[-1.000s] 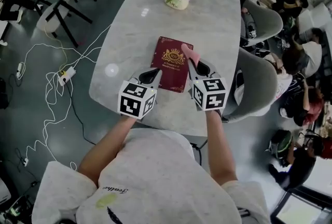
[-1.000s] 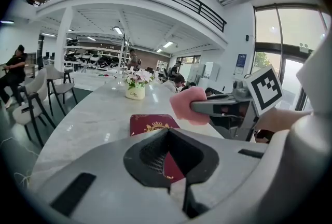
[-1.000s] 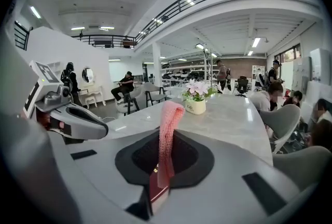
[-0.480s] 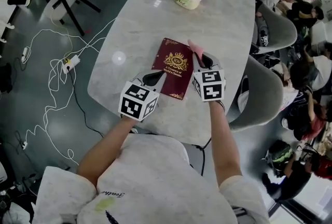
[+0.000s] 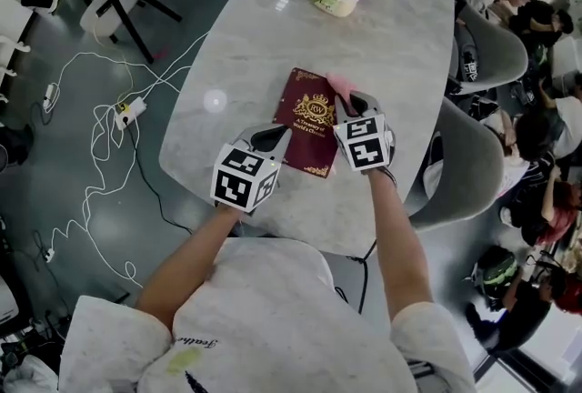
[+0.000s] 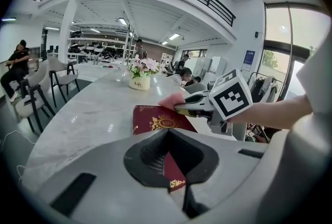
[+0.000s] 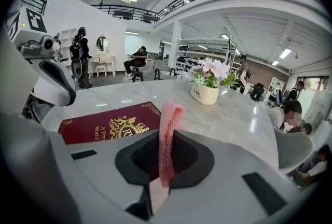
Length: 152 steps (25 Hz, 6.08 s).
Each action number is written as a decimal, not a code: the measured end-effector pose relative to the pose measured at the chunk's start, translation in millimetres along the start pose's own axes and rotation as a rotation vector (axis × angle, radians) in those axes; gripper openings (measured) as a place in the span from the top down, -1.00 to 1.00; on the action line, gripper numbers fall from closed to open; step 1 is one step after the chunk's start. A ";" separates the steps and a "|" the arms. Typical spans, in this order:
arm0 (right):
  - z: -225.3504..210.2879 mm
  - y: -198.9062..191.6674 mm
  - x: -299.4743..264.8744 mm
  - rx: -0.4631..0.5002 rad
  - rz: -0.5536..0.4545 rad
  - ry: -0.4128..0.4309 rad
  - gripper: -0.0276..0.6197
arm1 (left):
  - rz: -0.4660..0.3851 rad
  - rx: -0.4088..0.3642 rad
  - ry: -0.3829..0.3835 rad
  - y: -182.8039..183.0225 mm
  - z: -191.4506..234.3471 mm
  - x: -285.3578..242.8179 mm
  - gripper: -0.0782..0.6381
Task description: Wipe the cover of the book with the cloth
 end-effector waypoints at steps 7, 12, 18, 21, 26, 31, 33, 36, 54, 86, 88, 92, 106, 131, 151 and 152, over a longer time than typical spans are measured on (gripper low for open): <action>7.1 -3.5 -2.5 -0.005 0.032 -0.033 0.85 | 0.011 -0.025 -0.039 -7.9 2.6 3.0 0.76; 14.6 -5.7 -4.1 -0.014 0.052 -0.042 0.85 | 0.006 -0.025 -0.070 -6.3 5.2 4.5 0.76; 18.5 -6.2 -4.8 -0.017 0.063 -0.056 0.85 | -0.001 -0.025 -0.092 -4.7 9.2 5.1 0.76; 22.3 -7.6 -4.7 -0.023 0.066 -0.058 0.85 | 0.001 -0.031 -0.100 -4.7 10.7 6.5 0.76; 26.9 -9.0 -1.4 -0.034 0.069 -0.069 0.85 | 0.001 -0.042 -0.106 -3.7 12.4 10.0 0.76; 32.1 -11.4 0.8 -0.043 0.070 -0.075 0.85 | 0.002 -0.047 -0.113 -2.5 13.7 11.1 0.76; 35.0 -12.1 1.9 -0.049 0.071 -0.077 0.85 | 0.003 -0.051 -0.119 -2.3 13.3 11.9 0.76; 40.1 -12.9 4.5 -0.056 0.074 -0.081 0.85 | 0.003 -0.057 -0.128 -2.4 12.4 13.9 0.76; 65.7 -22.3 17.0 -0.083 0.090 -0.103 0.85 | -0.003 -0.059 -0.168 -6.1 8.5 19.9 0.76; 96.9 -35.5 35.8 -0.116 0.106 -0.133 0.85 | -0.004 -0.074 -0.211 -16.8 2.3 33.5 0.76; 98.2 -35.9 36.1 -0.118 0.107 -0.135 0.85 | -0.004 -0.075 -0.214 -17.6 2.6 33.9 0.76; 100.9 -36.9 36.7 -0.121 0.108 -0.140 0.85 | -0.002 -0.079 -0.221 -19.2 3.0 34.4 0.76; 112.9 -42.7 46.2 -0.141 0.113 -0.161 0.85 | -0.001 -0.096 -0.247 -23.0 1.3 42.8 0.76; 128.9 -54.8 64.5 -0.190 0.121 -0.211 0.85 | 0.010 -0.108 -0.302 -30.7 -6.1 49.7 0.76; 130.5 -43.9 82.9 -0.183 0.084 -0.209 0.85 | 0.020 -0.103 -0.326 -28.6 -15.6 32.1 0.76; 128.6 -40.7 84.4 -0.178 0.077 -0.210 0.85 | 0.020 -0.100 -0.324 -27.9 -15.7 31.1 0.76</action>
Point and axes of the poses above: the fingertips, and each gripper's own axes: x backward along the fingers, z to its left, y out of its top, the point moved 1 cm from there along x, backward along the fingers, and after that the axes turned 7 degrees about -x, right-handed, at the moved point
